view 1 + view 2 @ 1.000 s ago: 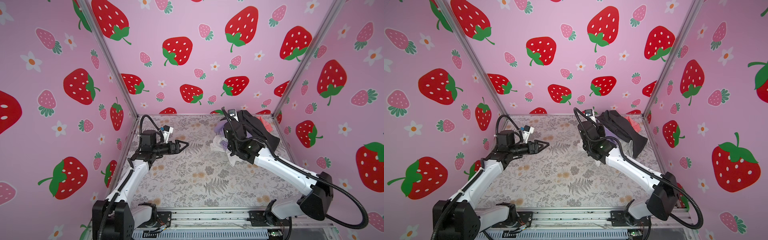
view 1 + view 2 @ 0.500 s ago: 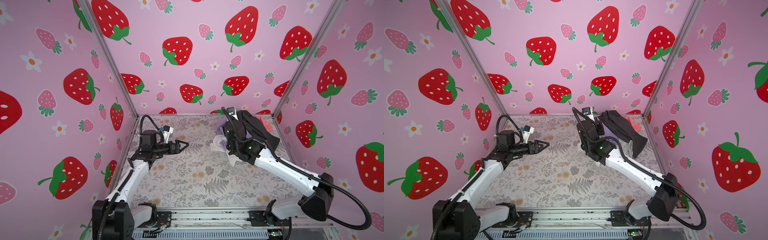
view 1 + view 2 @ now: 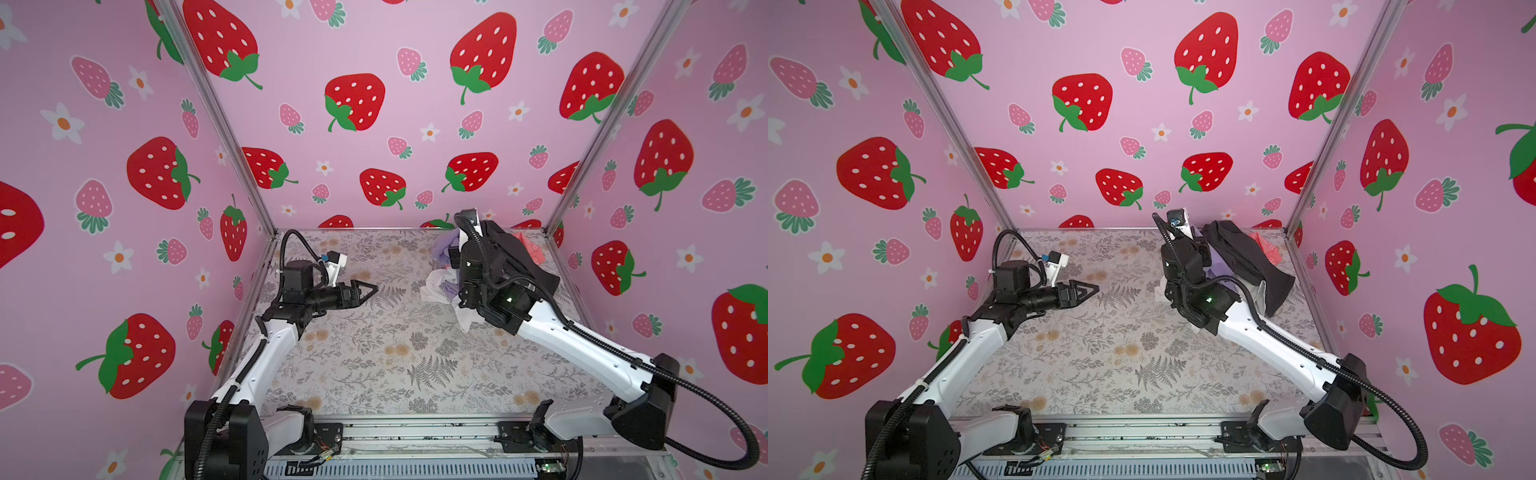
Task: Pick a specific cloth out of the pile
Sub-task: 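Lift the lavender cloth up out of the pile with the right gripper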
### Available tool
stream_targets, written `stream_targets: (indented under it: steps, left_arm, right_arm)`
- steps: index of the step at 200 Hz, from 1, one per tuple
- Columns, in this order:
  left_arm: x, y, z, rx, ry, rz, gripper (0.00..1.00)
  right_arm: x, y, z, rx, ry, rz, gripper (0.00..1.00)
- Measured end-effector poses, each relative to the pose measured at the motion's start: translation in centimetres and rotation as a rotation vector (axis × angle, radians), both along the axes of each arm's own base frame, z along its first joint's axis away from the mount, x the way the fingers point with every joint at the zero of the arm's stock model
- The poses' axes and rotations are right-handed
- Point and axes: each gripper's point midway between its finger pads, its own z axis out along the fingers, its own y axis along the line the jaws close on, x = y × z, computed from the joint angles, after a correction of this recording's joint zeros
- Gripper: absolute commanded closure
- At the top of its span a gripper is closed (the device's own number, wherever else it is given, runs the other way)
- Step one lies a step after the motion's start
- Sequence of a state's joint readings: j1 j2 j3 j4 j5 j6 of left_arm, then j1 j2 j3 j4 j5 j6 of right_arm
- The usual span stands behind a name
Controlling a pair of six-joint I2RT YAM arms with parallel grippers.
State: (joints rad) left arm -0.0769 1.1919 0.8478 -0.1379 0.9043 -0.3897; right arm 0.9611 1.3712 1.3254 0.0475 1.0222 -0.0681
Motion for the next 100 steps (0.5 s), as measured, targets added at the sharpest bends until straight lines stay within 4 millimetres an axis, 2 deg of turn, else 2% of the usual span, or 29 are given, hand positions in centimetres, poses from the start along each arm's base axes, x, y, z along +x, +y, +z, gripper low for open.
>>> stream_targets:
  steps: [100]
  left_arm:
    - [0.0, 0.0, 0.0, 0.0, 0.0, 0.0, 0.01]
  right_arm:
    - [-0.4, 0.6, 3.4, 0.032, -0.069, 0.033, 1.0]
